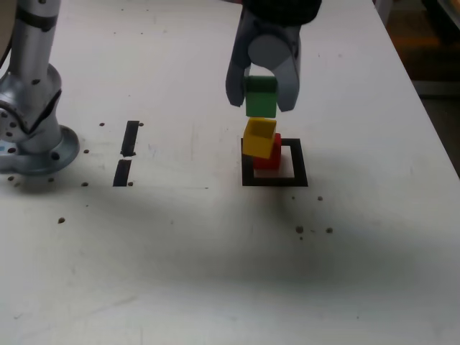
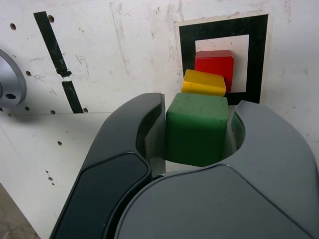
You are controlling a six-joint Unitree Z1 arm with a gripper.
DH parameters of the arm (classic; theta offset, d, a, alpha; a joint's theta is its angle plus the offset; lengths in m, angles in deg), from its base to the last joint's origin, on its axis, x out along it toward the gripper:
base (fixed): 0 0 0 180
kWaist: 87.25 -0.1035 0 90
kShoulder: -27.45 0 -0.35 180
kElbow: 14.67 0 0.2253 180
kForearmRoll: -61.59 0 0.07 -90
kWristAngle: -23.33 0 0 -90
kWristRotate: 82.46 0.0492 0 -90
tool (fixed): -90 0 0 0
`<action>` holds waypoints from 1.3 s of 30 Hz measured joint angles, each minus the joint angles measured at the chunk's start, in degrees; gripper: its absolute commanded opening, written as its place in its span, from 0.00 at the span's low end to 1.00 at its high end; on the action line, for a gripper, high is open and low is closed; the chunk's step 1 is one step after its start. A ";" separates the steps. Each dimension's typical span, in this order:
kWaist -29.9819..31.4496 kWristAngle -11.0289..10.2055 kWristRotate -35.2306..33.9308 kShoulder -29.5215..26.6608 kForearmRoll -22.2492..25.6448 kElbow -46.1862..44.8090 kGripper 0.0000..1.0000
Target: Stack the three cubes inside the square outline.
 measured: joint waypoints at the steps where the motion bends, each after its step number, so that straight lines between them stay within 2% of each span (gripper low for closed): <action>1: 0.00 0.00 0.00 0.27 -0.06 -0.19 0.06; 7: 0.00 -0.04 0.00 1.65 -0.20 -0.68 0.09; 13: 0.00 -0.39 0.00 2.83 -0.29 -0.77 0.23; 16: 0.00 -0.65 0.00 2.84 -0.29 -0.77 0.36; 22: 0.00 -0.81 0.00 3.43 -0.47 -0.86 0.80; 25: 0.00 -0.82 0.00 3.44 -0.56 -0.83 0.93; 28: 0.00 -0.82 0.00 3.43 -0.56 -0.74 0.99; 33: 0.00 -0.88 -0.13 2.89 -0.45 -0.92 1.00; 39: -0.81 -1.73 -0.01 -4.81 -0.13 -4.45 1.00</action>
